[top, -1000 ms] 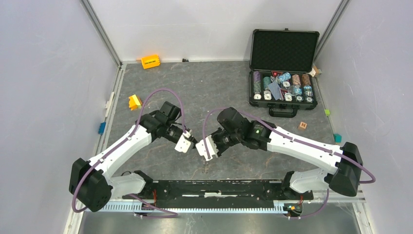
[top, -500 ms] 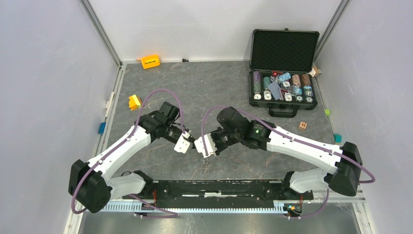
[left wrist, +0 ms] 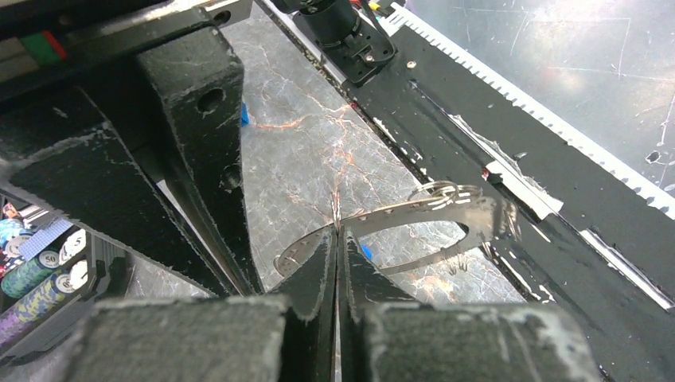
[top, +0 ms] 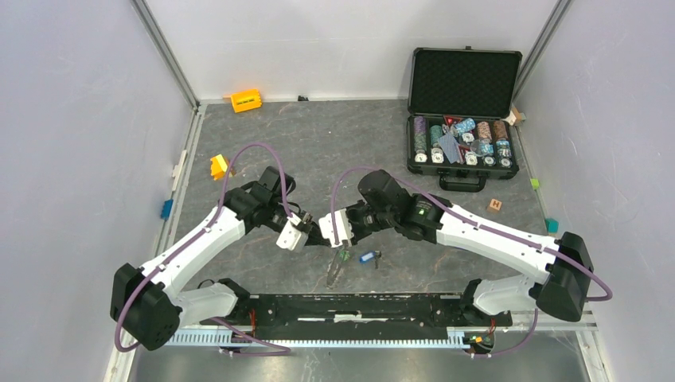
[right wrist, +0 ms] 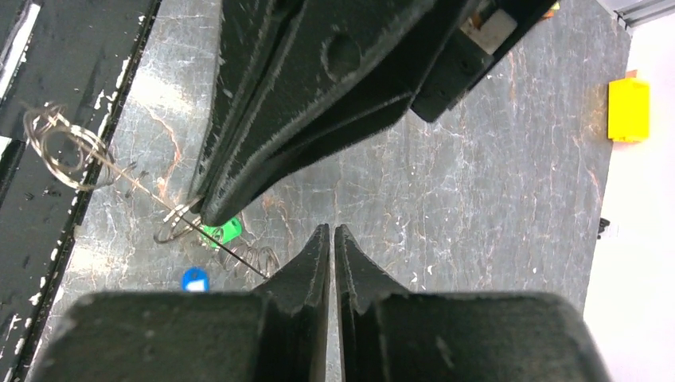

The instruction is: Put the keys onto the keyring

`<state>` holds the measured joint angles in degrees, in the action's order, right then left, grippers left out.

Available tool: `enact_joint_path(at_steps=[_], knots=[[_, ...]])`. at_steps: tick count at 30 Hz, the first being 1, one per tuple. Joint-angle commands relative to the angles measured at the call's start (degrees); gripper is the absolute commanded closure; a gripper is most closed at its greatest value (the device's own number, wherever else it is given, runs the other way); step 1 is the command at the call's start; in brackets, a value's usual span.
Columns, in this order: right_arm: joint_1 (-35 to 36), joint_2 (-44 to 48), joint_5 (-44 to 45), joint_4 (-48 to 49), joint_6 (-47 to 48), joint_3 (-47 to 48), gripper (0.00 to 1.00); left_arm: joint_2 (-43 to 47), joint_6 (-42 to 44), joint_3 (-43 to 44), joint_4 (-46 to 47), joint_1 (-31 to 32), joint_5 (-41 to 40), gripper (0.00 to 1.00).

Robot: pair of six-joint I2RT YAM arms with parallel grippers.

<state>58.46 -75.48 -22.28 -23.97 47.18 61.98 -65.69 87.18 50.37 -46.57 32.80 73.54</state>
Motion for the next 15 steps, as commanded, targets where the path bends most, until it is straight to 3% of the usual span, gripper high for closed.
enact_joint_path(at_steps=[1, 8, 15], knots=[[-2.24, 3.16, -1.31, 1.13, 0.22, -2.0, 0.9, 1.67, 2.14, 0.0, 1.03, -0.54, 0.57, 0.98], [-14.28, 11.94, -8.3, -0.81, 3.85, -12.26, 0.77, 3.1, -0.19, -0.03, 1.11, -2.99, -3.13, 0.98], [-17.39, 11.36, -9.92, 2.25, 1.91, -23.18, 0.64, 2.43, -1.38, 0.79, 1.06, -4.14, -4.98, 0.98]])
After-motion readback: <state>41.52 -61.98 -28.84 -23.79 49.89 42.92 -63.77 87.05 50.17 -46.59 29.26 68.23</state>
